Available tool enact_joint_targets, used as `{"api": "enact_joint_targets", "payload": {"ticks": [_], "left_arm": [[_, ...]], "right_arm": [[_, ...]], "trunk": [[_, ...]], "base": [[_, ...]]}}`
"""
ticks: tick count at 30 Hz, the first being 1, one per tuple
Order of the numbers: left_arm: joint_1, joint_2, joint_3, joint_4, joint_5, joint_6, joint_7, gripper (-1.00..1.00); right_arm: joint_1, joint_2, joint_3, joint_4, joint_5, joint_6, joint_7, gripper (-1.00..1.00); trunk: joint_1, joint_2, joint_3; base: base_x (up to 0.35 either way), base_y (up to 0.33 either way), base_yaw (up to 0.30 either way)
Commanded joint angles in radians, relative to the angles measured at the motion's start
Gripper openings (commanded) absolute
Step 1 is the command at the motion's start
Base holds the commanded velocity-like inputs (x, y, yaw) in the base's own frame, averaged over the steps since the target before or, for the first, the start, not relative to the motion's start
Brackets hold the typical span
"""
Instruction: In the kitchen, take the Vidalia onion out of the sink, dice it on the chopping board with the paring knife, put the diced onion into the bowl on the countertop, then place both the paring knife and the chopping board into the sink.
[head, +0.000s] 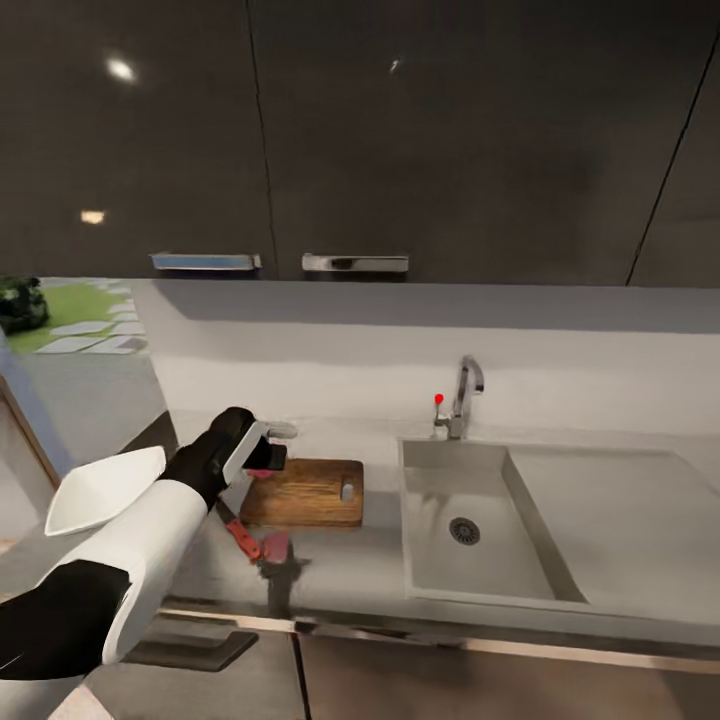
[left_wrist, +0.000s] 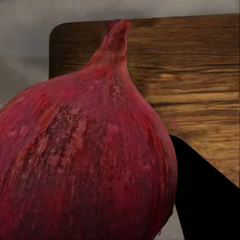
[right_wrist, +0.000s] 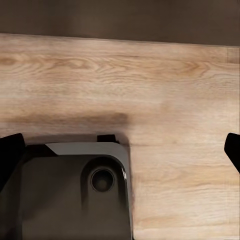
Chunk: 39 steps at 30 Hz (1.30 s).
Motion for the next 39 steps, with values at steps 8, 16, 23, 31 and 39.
{"api": "enact_joint_targets", "payload": {"ticks": [8, 16, 23, 31, 39], "left_arm": [[-0.001, -0.009, -0.007, 0.020, 0.011, 0.002, 0.008, -1.00], [-0.001, -0.033, -0.008, 0.020, 0.011, 0.001, 0.007, -1.00], [-0.001, -0.037, -0.009, 0.020, 0.011, 0.000, 0.008, -1.00], [-0.001, -0.037, -0.009, 0.022, 0.011, 0.001, 0.007, -1.00], [-0.001, -0.036, -0.009, 0.039, 0.011, -0.001, 0.007, -1.00]], "right_arm": [[-0.001, 0.000, -0.008, 0.000, 0.007, -0.003, -0.004, 1.00], [-0.001, 0.000, -0.008, 0.000, 0.007, -0.003, -0.003, 1.00], [-0.001, 0.000, -0.008, 0.000, 0.007, -0.003, -0.003, 1.00], [-0.001, 0.000, -0.008, 0.000, 0.007, -0.003, -0.003, 1.00], [-0.001, 0.000, -0.008, 0.000, 0.007, -0.002, -0.004, 1.00]], "trunk": [[0.000, -0.002, -0.002], [0.000, -0.002, -0.002], [0.000, -0.002, -0.002], [0.000, -0.002, -0.001], [0.000, -0.002, -0.001]], "base": [[0.000, 0.065, 0.158], [0.000, 0.002, 0.010], [0.000, 0.000, -0.089], [0.000, 0.000, -0.216], [0.000, 0.000, -0.030]]}}
